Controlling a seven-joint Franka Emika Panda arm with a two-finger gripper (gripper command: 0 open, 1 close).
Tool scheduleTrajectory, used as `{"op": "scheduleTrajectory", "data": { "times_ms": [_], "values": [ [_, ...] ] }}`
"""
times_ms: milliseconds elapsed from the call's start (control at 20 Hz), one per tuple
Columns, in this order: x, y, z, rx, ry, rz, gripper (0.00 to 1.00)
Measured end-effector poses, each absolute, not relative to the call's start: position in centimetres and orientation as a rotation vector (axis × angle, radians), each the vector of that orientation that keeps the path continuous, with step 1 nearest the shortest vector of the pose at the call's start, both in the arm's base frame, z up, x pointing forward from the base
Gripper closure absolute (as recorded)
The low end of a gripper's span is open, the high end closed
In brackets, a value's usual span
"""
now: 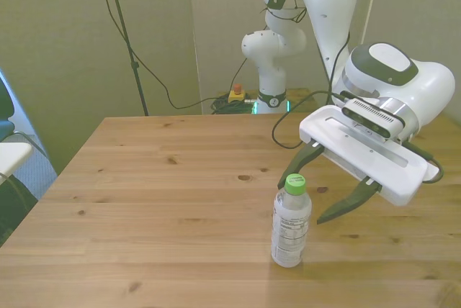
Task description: Stand the water bottle
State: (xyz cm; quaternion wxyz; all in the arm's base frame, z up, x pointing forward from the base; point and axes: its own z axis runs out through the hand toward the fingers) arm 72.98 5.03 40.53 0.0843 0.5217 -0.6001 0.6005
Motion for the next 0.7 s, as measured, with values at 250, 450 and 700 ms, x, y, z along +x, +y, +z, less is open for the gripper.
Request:
{"op": "scheduleTrajectory", "data": {
  "times_ms": [250,450,700],
  "values": [
    [72.9,4.9,40.4,1.556,-1.793,1.785,0.0],
    [72.9,4.9,40.3,1.56,-1.797,1.778,0.0],
    [72.0,5.2,41.7,1.562,-1.818,1.776,0.0]
  ]
}}
